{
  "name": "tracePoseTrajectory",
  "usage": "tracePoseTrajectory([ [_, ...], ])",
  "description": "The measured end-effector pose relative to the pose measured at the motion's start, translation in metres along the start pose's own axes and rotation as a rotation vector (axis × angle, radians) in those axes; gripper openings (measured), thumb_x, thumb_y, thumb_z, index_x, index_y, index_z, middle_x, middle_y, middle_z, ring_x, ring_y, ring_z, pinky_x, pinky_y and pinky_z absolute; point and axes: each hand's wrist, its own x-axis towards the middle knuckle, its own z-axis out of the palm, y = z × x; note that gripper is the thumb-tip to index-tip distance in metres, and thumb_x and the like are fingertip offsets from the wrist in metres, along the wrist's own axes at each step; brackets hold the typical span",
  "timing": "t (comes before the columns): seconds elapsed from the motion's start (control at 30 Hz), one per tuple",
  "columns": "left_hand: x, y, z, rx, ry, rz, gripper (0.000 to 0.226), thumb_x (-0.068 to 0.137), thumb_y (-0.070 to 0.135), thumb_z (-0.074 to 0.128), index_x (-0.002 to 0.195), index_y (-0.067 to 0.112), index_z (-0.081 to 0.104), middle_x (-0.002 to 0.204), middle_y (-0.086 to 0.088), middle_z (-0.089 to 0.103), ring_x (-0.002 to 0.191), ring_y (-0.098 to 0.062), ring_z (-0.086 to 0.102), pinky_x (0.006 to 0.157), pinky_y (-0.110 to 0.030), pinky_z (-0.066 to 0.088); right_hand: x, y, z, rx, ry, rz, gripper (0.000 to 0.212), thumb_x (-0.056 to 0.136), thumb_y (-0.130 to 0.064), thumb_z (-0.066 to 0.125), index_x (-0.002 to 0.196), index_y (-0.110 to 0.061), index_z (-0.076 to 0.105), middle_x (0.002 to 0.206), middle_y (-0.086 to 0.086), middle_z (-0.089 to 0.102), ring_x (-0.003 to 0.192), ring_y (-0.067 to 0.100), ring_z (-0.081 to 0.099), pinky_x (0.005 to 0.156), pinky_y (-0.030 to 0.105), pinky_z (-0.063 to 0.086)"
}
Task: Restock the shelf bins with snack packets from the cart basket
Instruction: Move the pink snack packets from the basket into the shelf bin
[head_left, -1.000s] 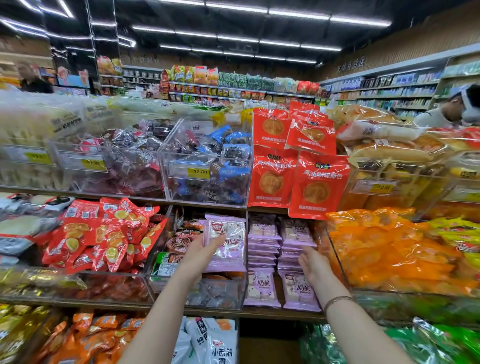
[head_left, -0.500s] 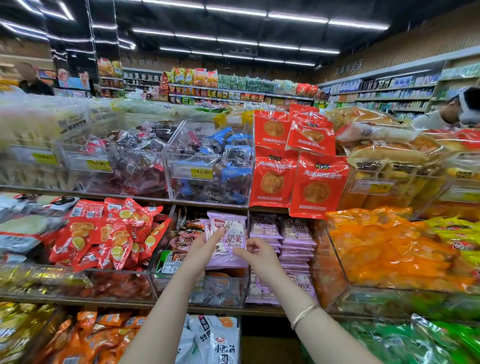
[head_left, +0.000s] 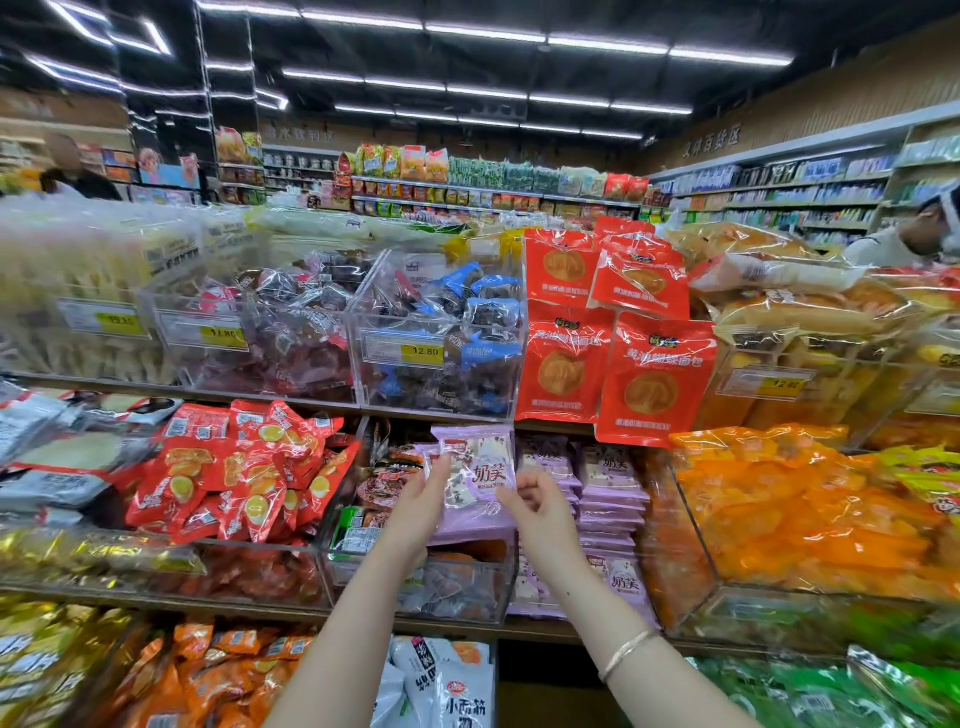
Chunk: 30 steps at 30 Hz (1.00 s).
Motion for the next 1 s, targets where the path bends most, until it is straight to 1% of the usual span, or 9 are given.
tracePoseTrajectory([
  [0.1,0.002,0.000,0.002,-0.002,-0.016,0.004,0.093,0.078,0.073,0.043,0.149,0.014,0.030,0.155,-0.005,0.028,0.141,-0.025,0.029,0.111,-0.044,0.027,0.005,-0.002,-0.004,0.090,0.073,0.032,0.008,0.093,-0.026,0.057,0.095,-0.019,0.053,0.095,-0.004,0.058,0.076,0.005,0.055,0.057,0.013,0.042],
  [0.2,0.004,-0.004,0.001,-0.034,0.012,-0.016,0.078,0.090,0.061,0.043,0.150,0.015,0.024,0.157,-0.005,0.024,0.142,-0.025,0.025,0.112,-0.043,0.025,0.011,0.006,-0.015,0.272,0.168,0.173,0.014,0.094,-0.021,0.055,0.103,-0.011,0.055,0.099,0.002,0.060,0.063,0.011,0.057,0.048,0.017,0.046],
  [0.37,0.006,-0.006,0.000,0.007,0.008,-0.019,0.070,0.096,0.048,0.044,0.152,0.013,0.020,0.158,-0.005,0.021,0.144,-0.025,0.022,0.114,-0.043,0.023,0.021,0.032,-0.046,0.496,0.344,0.380,0.026,0.095,-0.019,0.055,0.119,-0.008,0.055,0.120,0.003,0.054,0.066,0.019,0.054,0.055,0.027,0.048],
  [0.5,0.004,-0.004,0.000,0.004,0.008,-0.026,0.069,0.097,0.047,0.044,0.151,0.013,0.020,0.158,-0.005,0.021,0.144,-0.025,0.021,0.114,-0.043,0.022,0.039,0.038,-0.055,0.554,0.411,0.424,0.020,0.095,-0.017,0.054,0.111,-0.004,0.054,0.128,0.010,0.055,0.084,0.023,0.060,0.076,0.031,0.049],
  [0.6,0.001,-0.002,0.000,0.025,0.012,-0.028,0.068,0.097,0.046,0.043,0.151,0.013,0.019,0.158,-0.005,0.021,0.144,-0.025,0.022,0.113,-0.042,0.023,0.058,0.037,-0.054,0.576,0.391,0.398,0.016,0.096,-0.009,0.050,0.110,-0.001,0.051,0.113,0.012,0.057,0.092,0.023,0.064,0.094,0.034,0.047],
  [0.73,0.000,-0.001,0.003,0.062,0.029,0.005,0.061,0.099,0.042,0.043,0.149,0.011,0.026,0.155,-0.006,0.028,0.142,-0.023,0.027,0.113,-0.038,0.024,0.079,0.038,-0.049,0.289,0.323,0.368,0.031,0.097,-0.014,0.046,0.127,-0.007,0.051,0.112,0.005,0.056,0.082,0.019,0.062,0.088,0.036,0.051],
  [0.8,0.001,-0.002,0.003,0.089,0.040,0.022,0.059,0.099,0.040,0.044,0.148,0.010,0.031,0.154,-0.006,0.031,0.141,-0.023,0.029,0.114,-0.039,0.024,0.086,0.038,-0.049,-0.018,0.341,0.300,0.033,0.097,-0.017,0.047,0.127,-0.007,0.055,0.109,0.012,0.059,0.067,0.021,0.056,0.070,0.038,0.052],
  [0.87,0.002,-0.002,0.003,0.105,0.037,0.023,0.059,0.099,0.041,0.044,0.148,0.011,0.032,0.154,-0.006,0.032,0.141,-0.023,0.029,0.116,-0.040,0.024,0.093,0.039,-0.051,-0.235,0.363,0.235,0.032,0.097,-0.018,0.047,0.126,-0.009,0.059,0.113,0.017,0.059,0.052,0.020,0.044,0.049,0.029,0.039],
  [1.0,0.002,-0.003,0.003,0.110,0.034,0.023,0.059,0.098,0.043,0.044,0.147,0.013,0.033,0.154,-0.005,0.033,0.141,-0.022,0.029,0.115,-0.038,0.024,0.104,0.035,-0.049,-0.425,0.371,0.173,0.032,0.096,-0.010,0.048,0.125,-0.003,0.059,0.114,0.021,0.062,0.071,0.028,0.058,0.060,0.031,0.042],
])
